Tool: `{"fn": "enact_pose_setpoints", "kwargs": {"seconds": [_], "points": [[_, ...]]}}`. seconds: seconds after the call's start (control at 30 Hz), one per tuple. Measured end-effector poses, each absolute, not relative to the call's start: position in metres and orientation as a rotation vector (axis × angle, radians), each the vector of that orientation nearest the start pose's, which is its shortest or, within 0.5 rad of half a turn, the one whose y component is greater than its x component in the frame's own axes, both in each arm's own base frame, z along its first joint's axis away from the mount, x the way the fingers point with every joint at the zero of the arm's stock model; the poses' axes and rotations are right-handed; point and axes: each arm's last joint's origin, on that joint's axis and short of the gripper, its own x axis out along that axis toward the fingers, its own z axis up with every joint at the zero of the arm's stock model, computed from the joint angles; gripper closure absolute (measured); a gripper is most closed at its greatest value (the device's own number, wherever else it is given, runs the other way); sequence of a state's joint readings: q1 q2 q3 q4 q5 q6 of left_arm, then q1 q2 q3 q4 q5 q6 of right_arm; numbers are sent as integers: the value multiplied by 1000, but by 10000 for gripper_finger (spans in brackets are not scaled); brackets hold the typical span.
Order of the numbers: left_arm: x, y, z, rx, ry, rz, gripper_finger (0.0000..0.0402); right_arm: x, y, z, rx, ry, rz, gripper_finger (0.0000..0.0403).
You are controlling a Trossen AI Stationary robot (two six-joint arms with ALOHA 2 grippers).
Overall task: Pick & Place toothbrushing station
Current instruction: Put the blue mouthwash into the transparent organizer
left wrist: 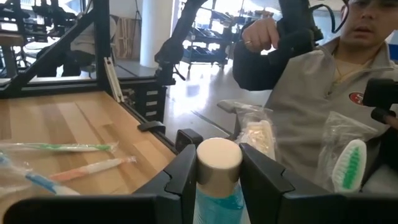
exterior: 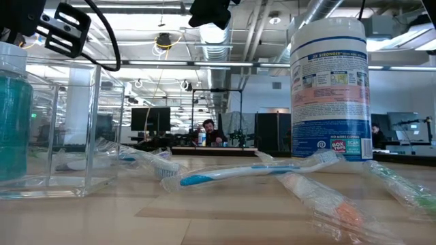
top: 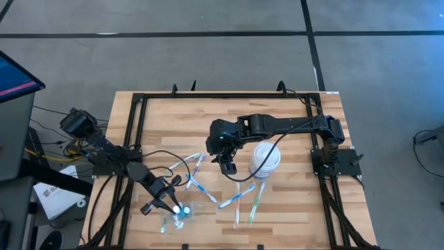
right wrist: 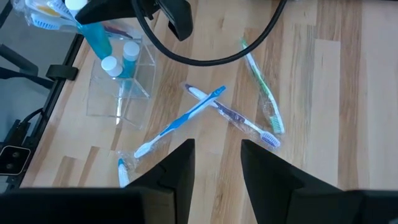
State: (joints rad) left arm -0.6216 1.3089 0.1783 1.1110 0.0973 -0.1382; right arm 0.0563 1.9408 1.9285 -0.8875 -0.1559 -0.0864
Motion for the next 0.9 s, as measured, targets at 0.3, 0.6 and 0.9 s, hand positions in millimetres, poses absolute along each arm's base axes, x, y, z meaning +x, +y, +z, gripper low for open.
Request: {"fn": "enact_pose_setpoints", "kwargs": {"seconds": [0.3, 0.6, 0.9], "points": [[169, -124, 152, -117, 106, -711, 312, 420, 28, 331, -35, 894, 236, 282], [171, -124, 146, -108, 136, -709, 307, 420, 28, 331, -36, 893, 236, 281], [171, -124, 146, -110, 136, -702, 272, 420, 28, 331, -37, 894, 237, 281]]}}
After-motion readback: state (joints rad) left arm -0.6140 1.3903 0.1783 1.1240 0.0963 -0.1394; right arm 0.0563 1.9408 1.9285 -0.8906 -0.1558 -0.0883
